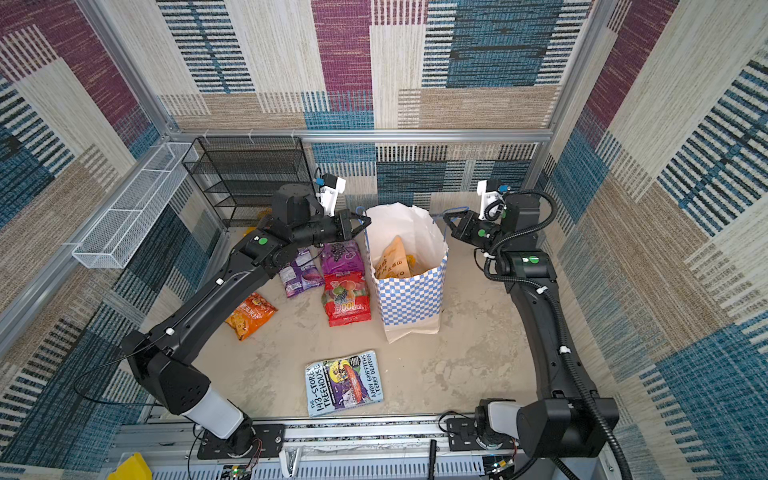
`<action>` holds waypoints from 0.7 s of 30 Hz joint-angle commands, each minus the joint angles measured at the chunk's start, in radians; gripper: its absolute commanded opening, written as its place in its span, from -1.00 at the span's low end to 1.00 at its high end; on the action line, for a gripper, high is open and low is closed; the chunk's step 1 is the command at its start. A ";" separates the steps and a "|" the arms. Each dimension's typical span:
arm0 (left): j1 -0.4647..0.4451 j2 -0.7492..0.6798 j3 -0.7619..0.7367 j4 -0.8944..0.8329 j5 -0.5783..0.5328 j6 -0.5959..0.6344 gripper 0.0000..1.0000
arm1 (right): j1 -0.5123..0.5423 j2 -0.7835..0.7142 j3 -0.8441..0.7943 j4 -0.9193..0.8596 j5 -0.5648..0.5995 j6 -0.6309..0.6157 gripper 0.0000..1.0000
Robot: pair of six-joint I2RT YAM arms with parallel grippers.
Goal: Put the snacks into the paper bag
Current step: 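Release the bag rim and lower the left gripper to the red candy bag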
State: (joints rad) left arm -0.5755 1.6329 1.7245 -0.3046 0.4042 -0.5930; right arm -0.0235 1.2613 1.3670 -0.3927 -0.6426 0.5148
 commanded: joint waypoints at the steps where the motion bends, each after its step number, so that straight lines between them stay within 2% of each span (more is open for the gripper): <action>1: -0.015 0.002 -0.014 0.143 -0.013 -0.042 -1.00 | -0.015 -0.029 -0.029 0.065 -0.002 0.018 -1.00; 4: -0.021 -0.009 -0.088 0.192 -0.034 -0.067 -0.98 | -0.030 -0.058 -0.107 0.050 -0.008 0.015 -1.00; 6: -0.021 -0.017 -0.120 0.198 -0.045 -0.071 -0.46 | -0.046 -0.083 -0.139 0.049 -0.008 0.016 -1.00; 10: -0.021 -0.060 -0.125 0.159 -0.080 -0.018 0.97 | -0.050 -0.109 -0.132 0.020 -0.012 -0.002 -1.00; 15: -0.018 -0.174 -0.108 0.045 -0.174 0.137 0.99 | -0.050 -0.118 -0.127 0.008 -0.004 -0.013 -1.00; 21: -0.009 -0.415 -0.251 -0.019 -0.349 0.271 0.99 | -0.050 -0.114 -0.159 0.012 0.029 -0.032 -1.00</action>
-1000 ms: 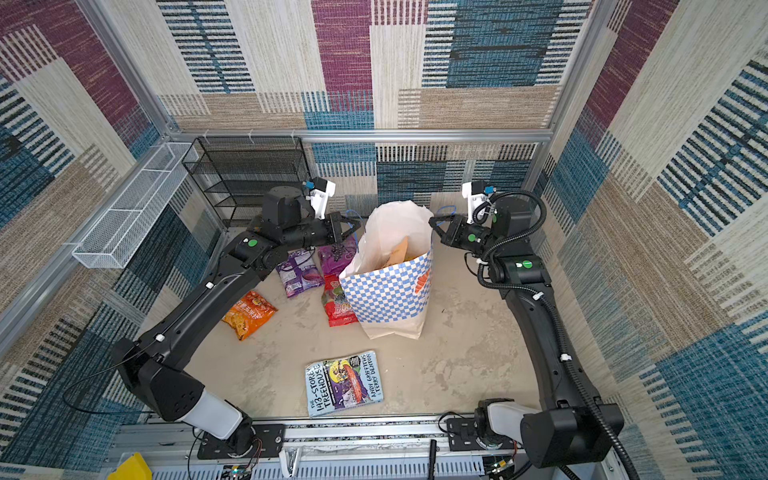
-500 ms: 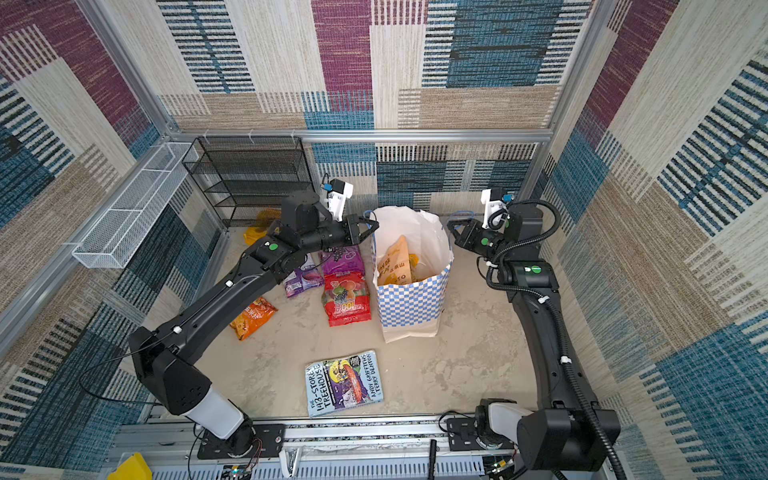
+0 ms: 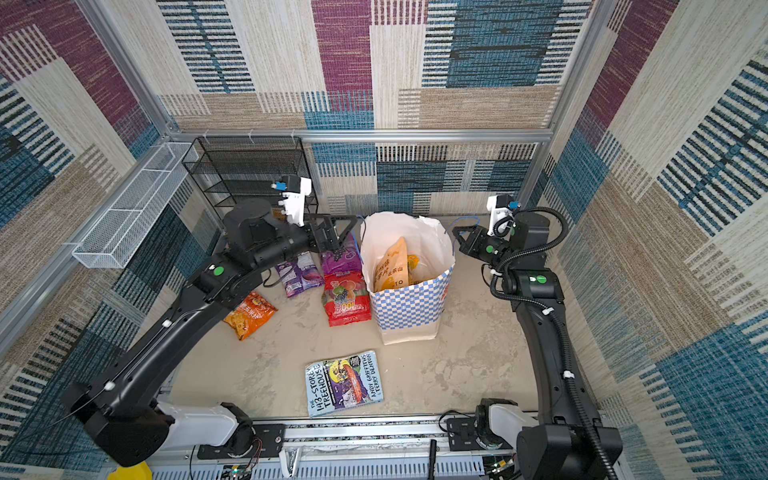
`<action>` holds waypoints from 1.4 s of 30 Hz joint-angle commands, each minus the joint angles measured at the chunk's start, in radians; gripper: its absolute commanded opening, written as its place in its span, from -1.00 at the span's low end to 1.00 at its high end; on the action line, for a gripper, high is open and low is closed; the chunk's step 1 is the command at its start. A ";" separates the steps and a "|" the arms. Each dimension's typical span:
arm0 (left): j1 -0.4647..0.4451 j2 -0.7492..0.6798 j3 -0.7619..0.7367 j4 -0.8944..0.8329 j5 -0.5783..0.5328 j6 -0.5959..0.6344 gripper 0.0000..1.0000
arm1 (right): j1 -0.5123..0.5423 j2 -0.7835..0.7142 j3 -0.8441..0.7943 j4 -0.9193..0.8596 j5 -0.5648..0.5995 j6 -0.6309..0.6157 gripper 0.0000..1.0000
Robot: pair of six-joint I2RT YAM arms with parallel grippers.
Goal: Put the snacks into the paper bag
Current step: 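Release the bag rim and lower the left gripper to the red candy bag, then grasp the red fruit-candy bag with the left gripper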
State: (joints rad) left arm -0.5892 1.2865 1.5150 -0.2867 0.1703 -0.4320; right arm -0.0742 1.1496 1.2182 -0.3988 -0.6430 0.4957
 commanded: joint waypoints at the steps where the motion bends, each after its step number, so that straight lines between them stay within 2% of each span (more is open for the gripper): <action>1: 0.010 -0.108 -0.064 -0.061 -0.147 0.122 0.99 | 0.001 -0.007 -0.021 0.030 0.027 -0.007 -1.00; 4: 0.025 -0.186 -0.103 -0.168 -0.210 0.147 0.99 | 0.001 -0.018 -0.032 0.048 0.015 0.006 -1.00; 7: 0.049 -0.215 -0.147 -0.278 -0.239 0.117 0.99 | 0.001 -0.034 -0.052 0.054 0.002 0.024 -1.00; 9: 0.077 -0.222 -0.203 -0.330 -0.231 0.074 1.00 | 0.001 -0.048 -0.079 0.077 -0.016 0.040 -1.00; 11: 0.134 -0.219 -0.286 -0.339 -0.159 0.002 1.00 | 0.001 -0.061 -0.106 0.092 -0.023 0.050 -1.00; 15: 0.264 -0.144 -0.445 -0.239 0.089 -0.140 0.88 | 0.001 -0.070 -0.134 0.104 -0.030 0.061 -1.00; 18: 0.298 -0.033 -0.520 -0.154 0.182 -0.188 0.79 | 0.002 -0.077 -0.152 0.117 -0.044 0.068 -1.00; 22: 0.311 0.142 -0.540 -0.064 0.240 -0.202 0.55 | 0.002 -0.091 -0.189 0.154 -0.063 0.089 -1.00; 28: 0.316 0.342 -0.520 0.043 0.303 -0.240 0.46 | 0.002 -0.101 -0.198 0.164 -0.074 0.096 -1.00; 32: 0.314 0.411 -0.531 0.136 0.348 -0.298 0.42 | 0.009 -0.091 -0.195 0.159 -0.077 0.097 -1.00; 37: 0.310 0.437 -0.554 0.178 0.351 -0.326 0.41 | 0.016 -0.077 -0.198 0.171 -0.085 0.102 -1.00; 42: 0.299 0.444 -0.569 0.197 0.356 -0.342 0.26 | 0.016 -0.074 -0.204 0.180 -0.093 0.109 -1.00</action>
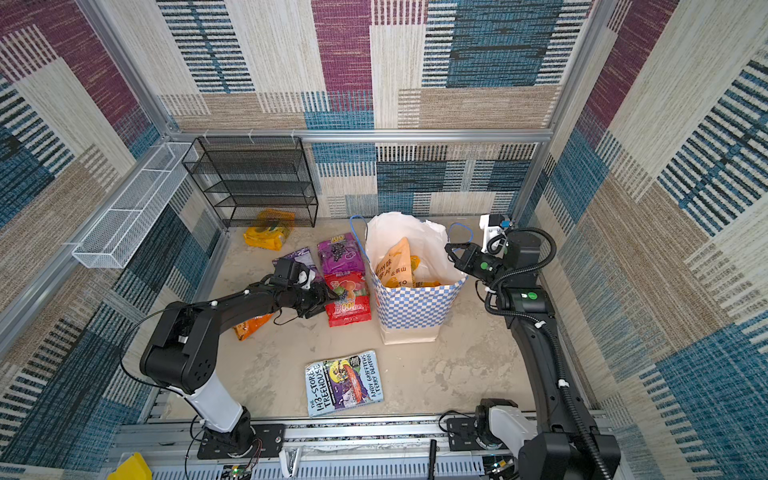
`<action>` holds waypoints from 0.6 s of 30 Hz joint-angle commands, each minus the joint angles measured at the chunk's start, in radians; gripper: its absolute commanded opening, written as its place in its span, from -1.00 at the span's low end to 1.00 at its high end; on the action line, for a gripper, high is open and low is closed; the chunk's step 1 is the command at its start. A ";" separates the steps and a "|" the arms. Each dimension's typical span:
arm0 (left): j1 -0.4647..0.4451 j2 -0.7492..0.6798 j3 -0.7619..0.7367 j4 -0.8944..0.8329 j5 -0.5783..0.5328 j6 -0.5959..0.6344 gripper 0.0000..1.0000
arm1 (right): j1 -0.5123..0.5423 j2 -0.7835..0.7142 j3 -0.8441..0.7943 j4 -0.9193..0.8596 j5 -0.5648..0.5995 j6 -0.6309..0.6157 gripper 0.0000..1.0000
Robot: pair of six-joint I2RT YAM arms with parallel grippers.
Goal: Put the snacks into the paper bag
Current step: 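Grasp the red fruit-candy bag with the left gripper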
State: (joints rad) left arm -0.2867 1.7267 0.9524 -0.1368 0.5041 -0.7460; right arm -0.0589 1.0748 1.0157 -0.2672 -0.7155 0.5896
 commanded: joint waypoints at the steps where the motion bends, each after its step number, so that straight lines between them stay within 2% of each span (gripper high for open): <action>1: -0.003 0.006 -0.006 0.047 0.020 -0.030 0.23 | 0.001 0.001 -0.002 0.048 -0.022 0.016 -1.00; 5: -0.006 0.021 -0.006 0.055 0.012 -0.046 0.03 | 0.002 0.001 0.004 0.047 -0.025 0.017 -1.00; 9: -0.006 0.026 -0.003 0.071 0.014 -0.068 -0.28 | 0.004 0.004 0.011 0.044 -0.033 0.017 -1.00; 13: -0.009 0.020 -0.006 0.100 0.027 -0.105 -0.50 | 0.005 -0.001 0.005 0.046 -0.031 0.017 -1.00; 16: -0.010 0.018 -0.024 0.160 0.058 -0.175 -0.60 | 0.007 -0.001 0.000 0.047 -0.030 0.016 -1.00; 18: -0.012 0.011 -0.030 0.194 0.105 -0.227 -0.74 | 0.007 0.001 0.001 0.046 -0.030 0.016 -1.00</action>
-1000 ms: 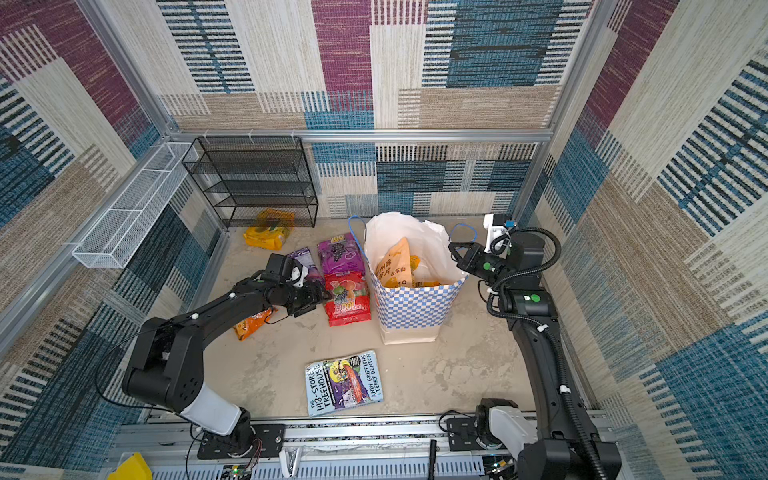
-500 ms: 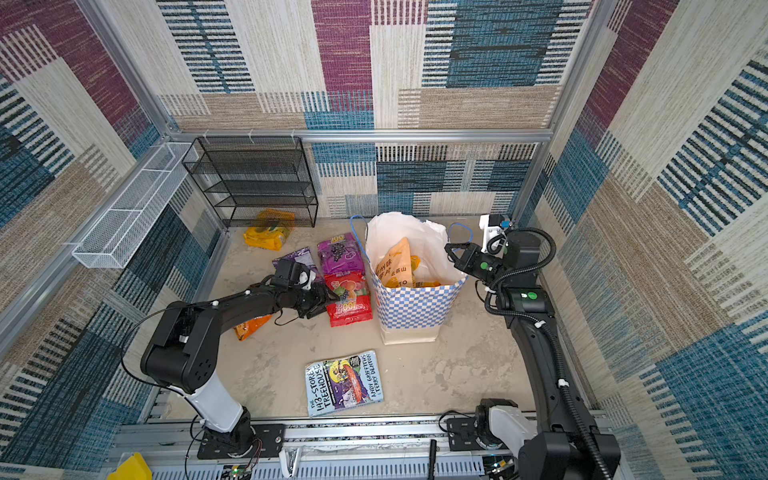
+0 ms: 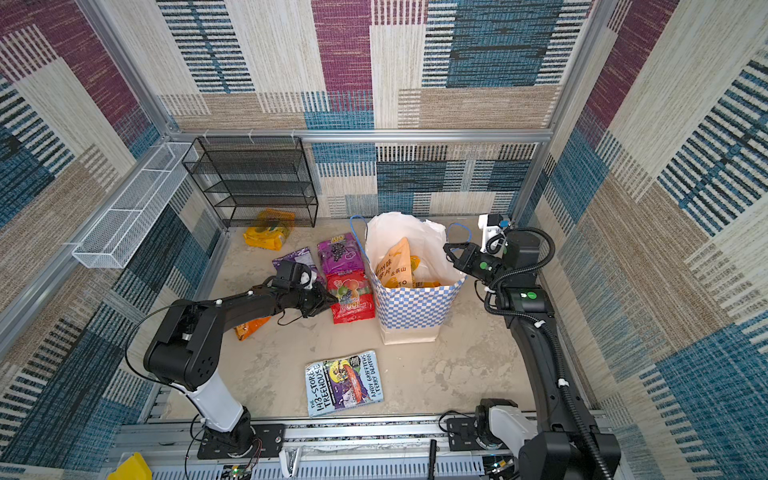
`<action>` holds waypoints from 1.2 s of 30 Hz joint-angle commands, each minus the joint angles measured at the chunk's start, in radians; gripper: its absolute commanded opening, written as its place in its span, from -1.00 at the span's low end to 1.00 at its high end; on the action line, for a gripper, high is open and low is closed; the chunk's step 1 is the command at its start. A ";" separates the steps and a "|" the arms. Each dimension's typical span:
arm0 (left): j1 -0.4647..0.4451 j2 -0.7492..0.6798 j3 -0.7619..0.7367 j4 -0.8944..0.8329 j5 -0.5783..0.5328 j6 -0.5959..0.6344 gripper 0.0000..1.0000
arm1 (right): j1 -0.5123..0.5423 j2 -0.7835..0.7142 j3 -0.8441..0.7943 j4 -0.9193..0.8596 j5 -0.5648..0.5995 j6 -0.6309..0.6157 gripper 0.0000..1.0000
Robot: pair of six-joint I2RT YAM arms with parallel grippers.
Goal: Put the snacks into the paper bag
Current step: 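Grasp the red fruit-candy bag with the left gripper, then lift the red candy bag and carry it over the paper bag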
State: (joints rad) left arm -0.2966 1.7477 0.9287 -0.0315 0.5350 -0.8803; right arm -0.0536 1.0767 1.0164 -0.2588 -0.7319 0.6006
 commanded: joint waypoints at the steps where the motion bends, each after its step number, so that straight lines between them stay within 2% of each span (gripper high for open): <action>1: -0.002 -0.022 -0.009 0.093 0.078 -0.108 -0.81 | 0.001 0.000 0.003 0.037 -0.013 0.005 -1.00; 5: -0.002 -0.134 -0.008 0.052 0.053 -0.115 -0.99 | 0.003 -0.003 0.014 0.028 0.002 0.002 -1.00; 6: -0.002 -0.162 -0.001 0.029 0.015 -0.104 -1.00 | 0.003 -0.005 0.016 0.023 0.008 -0.001 -1.00; 18: 0.000 -0.442 0.208 -0.360 -0.189 0.097 -1.00 | 0.008 -0.011 0.033 0.015 0.020 -0.009 -1.00; 24: 0.000 -0.541 0.303 -0.436 -0.296 0.175 -1.00 | 0.010 -0.015 0.036 0.012 0.020 -0.009 -1.00; 28: 0.000 -0.556 0.387 -0.465 -0.310 0.223 -1.00 | 0.011 -0.015 0.036 0.015 0.017 -0.005 -1.00; 36: -0.006 -0.531 0.597 -0.438 -0.247 0.254 -1.00 | 0.013 -0.011 0.047 0.022 0.014 0.002 -1.00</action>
State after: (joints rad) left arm -0.2981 1.2110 1.4742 -0.5644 0.2501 -0.6868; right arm -0.0433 1.0664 1.0504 -0.2607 -0.7101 0.5964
